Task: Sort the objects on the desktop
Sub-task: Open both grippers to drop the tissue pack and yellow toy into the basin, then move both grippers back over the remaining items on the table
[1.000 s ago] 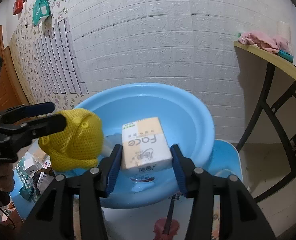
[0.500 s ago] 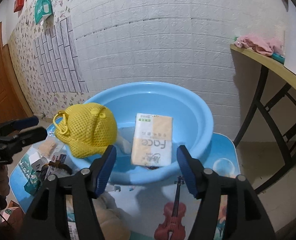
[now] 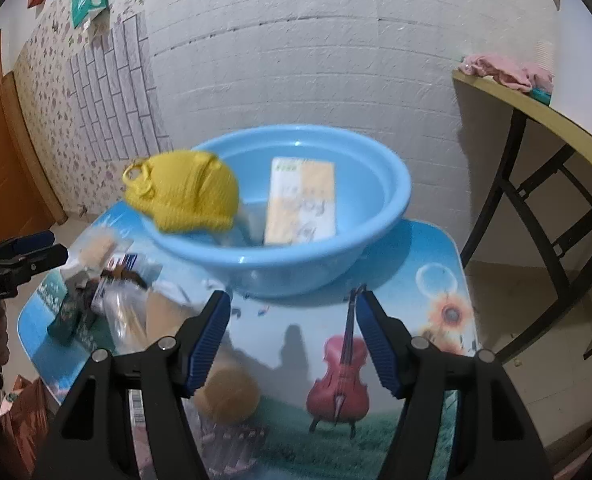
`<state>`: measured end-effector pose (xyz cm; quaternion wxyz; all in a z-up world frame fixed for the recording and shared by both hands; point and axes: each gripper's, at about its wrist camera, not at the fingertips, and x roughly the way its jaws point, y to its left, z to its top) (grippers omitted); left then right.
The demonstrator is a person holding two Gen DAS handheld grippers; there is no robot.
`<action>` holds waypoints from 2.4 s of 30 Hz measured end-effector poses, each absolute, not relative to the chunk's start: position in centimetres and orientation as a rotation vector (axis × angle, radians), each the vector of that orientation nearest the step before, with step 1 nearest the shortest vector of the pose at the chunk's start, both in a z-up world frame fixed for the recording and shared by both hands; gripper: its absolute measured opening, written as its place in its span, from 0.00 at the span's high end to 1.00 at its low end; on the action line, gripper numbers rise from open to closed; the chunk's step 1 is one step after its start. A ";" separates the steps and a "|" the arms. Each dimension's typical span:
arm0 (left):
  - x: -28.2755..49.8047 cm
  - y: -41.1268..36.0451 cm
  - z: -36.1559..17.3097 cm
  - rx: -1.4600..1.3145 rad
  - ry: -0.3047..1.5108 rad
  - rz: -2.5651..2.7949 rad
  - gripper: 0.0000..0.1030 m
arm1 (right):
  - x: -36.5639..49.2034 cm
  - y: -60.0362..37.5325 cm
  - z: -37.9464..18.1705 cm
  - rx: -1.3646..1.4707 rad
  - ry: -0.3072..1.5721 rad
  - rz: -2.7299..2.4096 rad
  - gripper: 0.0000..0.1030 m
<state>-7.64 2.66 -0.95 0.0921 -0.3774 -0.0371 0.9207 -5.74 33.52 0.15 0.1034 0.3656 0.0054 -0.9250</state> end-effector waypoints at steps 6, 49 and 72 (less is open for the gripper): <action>-5.0 0.9 -3.1 -1.197 -0.130 2.728 0.13 | -4.4 32.9 0.0 1.080 -0.002 -2.702 0.37; -3.2 -0.1 -7.4 -1.267 -0.087 2.715 0.52 | 0.6 23.8 -3.6 1.191 0.151 -2.431 0.12; -3.6 3.4 -7.6 -1.229 0.027 2.675 0.44 | -1.0 25.3 -5.0 1.168 0.078 -2.495 0.58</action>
